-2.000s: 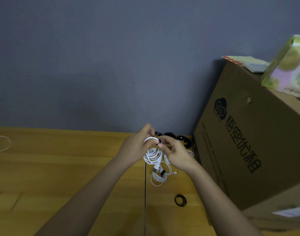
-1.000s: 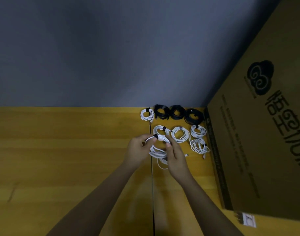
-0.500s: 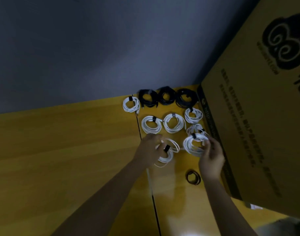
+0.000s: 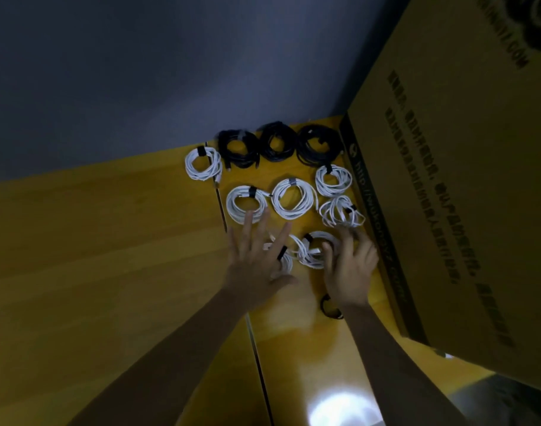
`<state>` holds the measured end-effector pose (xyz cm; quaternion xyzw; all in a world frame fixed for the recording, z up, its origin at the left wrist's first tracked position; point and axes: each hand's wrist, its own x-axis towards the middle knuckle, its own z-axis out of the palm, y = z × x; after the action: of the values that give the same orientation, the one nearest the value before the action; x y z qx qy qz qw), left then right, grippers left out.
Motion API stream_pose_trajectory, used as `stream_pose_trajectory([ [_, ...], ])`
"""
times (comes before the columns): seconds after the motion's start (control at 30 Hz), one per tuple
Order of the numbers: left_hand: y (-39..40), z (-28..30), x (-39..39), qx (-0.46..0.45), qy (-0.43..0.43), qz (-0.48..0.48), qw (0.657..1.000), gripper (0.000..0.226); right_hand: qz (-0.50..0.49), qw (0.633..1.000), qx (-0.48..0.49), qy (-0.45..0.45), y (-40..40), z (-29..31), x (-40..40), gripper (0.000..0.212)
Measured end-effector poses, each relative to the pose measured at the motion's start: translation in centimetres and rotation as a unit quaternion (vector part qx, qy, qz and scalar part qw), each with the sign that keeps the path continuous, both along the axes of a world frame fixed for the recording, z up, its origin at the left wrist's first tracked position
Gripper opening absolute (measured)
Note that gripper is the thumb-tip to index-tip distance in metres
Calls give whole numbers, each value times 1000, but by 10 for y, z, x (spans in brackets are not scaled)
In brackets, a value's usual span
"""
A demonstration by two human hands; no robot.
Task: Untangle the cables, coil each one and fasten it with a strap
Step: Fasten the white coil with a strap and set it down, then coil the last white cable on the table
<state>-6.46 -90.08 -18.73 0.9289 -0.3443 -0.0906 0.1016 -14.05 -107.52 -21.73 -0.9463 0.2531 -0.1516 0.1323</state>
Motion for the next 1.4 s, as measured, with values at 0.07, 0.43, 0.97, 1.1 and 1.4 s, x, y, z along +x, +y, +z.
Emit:
stream_pose_trajectory([
  [0.07,1,0,5,15,-14,-44,999,98,60,998,-20,4,-5,2,-3,44],
  [0.43,19,-22,27,92,65,55,992,76,133,963,-19,235,-16,-2,24,69],
  [0.97,9,43,42,111,121,82,983,74,147,959,9,241,-10,54,42,60],
  [1.1,36,92,33,35,13,164,986,45,201,953,9,225,7,87,55,46],
  [1.4,200,170,-13,58,-26,361,930,36,368,914,32,167,135,156,82,42],
])
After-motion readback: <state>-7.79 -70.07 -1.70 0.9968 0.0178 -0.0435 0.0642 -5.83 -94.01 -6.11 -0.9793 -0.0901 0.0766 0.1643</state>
